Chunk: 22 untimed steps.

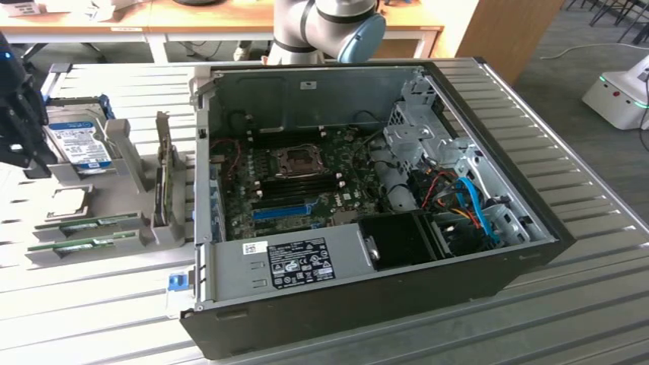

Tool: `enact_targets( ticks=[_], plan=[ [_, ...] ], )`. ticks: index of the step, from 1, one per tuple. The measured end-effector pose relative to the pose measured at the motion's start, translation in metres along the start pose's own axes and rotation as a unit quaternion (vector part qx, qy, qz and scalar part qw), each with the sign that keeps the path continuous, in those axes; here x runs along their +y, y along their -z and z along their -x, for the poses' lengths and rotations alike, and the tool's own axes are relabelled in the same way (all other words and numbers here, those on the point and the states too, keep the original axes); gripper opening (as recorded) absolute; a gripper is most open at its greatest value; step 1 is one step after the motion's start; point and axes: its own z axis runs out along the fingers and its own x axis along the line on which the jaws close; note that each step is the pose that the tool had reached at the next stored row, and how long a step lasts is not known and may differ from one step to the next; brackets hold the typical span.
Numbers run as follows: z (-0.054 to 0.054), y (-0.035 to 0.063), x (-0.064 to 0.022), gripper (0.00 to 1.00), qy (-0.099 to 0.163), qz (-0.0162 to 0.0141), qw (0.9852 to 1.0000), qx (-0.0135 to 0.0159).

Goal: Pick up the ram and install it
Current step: 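Pick up the ram and move it above insertion slot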

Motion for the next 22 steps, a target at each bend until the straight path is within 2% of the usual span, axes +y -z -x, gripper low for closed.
enact_targets(
  ticks=[22],
  plan=[
    [-0.001,-0.0378,-0.0013,0.3,-0.006,-0.0023,1.0,-0.0003]
  ],
)
